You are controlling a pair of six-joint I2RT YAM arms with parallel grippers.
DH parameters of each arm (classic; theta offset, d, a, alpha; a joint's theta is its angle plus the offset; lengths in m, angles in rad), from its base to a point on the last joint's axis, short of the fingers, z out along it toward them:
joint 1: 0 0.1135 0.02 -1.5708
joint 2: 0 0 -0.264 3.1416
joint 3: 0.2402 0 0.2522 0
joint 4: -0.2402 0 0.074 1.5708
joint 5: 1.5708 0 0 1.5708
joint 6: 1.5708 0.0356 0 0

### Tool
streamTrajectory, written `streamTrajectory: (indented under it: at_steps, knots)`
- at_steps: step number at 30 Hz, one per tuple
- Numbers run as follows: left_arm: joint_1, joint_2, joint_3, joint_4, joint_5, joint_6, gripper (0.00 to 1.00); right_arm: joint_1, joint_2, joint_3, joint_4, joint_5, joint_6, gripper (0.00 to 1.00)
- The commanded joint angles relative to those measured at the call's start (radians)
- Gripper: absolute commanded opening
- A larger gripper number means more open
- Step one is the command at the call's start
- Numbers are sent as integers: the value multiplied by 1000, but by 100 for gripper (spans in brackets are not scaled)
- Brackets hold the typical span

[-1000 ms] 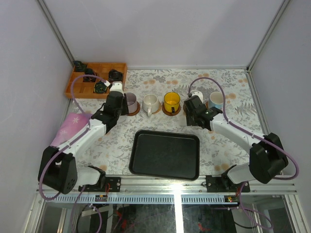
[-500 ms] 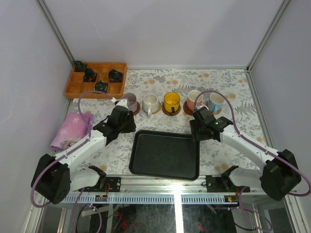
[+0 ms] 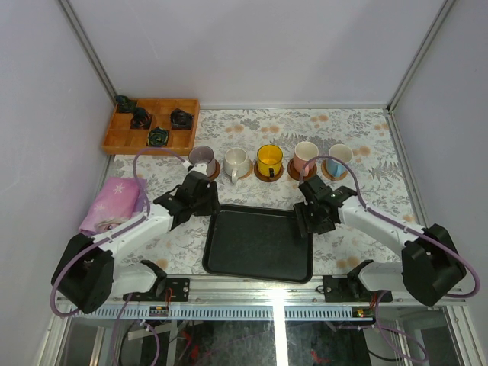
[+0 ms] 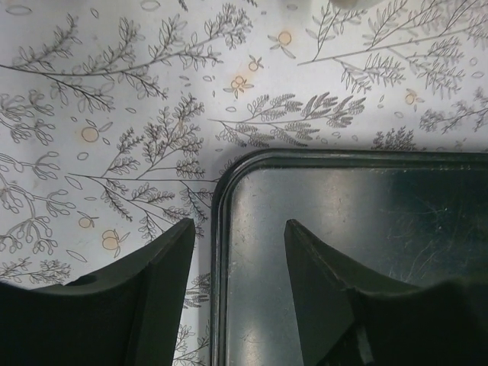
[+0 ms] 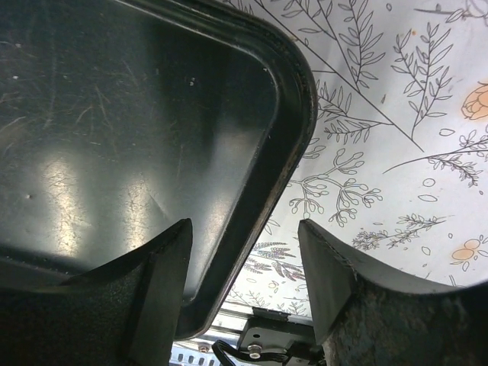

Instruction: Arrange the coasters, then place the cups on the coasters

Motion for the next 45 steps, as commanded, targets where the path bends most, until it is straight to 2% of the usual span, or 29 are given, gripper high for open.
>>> streamTrajectory:
  at_steps: [1, 19, 27, 45]
  knots:
    - [-18, 28, -16, -7, 6, -20, 50, -4, 46, 18, -13, -5, 20, 64]
    - [-44, 70, -47, -55, 1, -75, 44, -7, 329, 141, 93, 129, 41, 55]
    - [-46, 94, -42, -82, -15, -66, 43, -27, 407, 197, 114, 167, 24, 54]
    - [-55, 61, -53, -137, -3, -74, 40, -45, 469, 244, 144, 186, 6, 54]
